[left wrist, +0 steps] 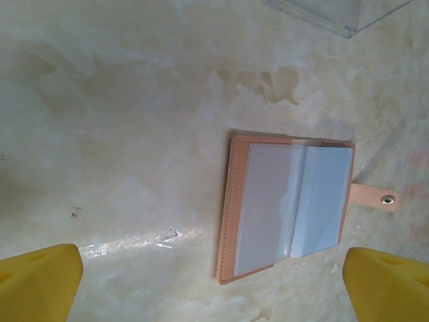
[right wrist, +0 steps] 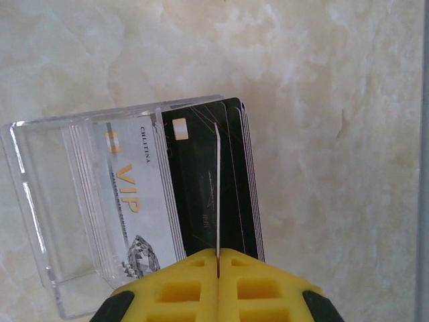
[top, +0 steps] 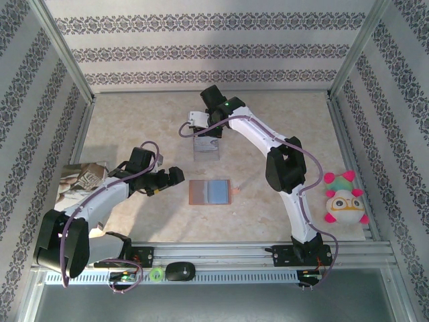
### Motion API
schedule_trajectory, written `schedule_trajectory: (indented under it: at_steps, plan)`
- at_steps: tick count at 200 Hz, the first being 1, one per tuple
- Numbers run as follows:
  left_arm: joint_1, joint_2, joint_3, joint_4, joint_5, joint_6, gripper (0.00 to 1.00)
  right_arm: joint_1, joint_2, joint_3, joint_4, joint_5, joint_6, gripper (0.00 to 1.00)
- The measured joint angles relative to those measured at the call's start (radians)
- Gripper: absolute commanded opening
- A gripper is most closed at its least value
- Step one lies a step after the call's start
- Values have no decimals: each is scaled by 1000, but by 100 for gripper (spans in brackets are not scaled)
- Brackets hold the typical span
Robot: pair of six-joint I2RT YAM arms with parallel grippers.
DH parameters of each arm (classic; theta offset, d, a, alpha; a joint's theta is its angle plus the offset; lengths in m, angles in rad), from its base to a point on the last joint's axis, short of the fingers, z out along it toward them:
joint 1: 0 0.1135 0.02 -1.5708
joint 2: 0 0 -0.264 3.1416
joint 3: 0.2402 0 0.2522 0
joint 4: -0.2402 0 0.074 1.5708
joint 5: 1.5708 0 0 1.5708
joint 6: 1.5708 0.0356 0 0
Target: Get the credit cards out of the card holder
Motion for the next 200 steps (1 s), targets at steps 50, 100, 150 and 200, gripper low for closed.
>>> schedule_trajectory:
  at_steps: [50, 100, 150, 200]
  plan:
    - [0, 20, 0, 1, 3, 0, 100, 2, -1, -22, 21, -1, -17, 0]
    - [0, 28, 0, 11, 8, 0, 100, 8, -2, -47, 35, -2, -19, 0]
    - [0, 31, -4, 27, 21, 0, 100, 15, -3, -80, 91, 11, -16, 25]
    - [7, 34, -13, 34, 28, -1, 100, 15, -7, -131, 261, 83, 18, 33]
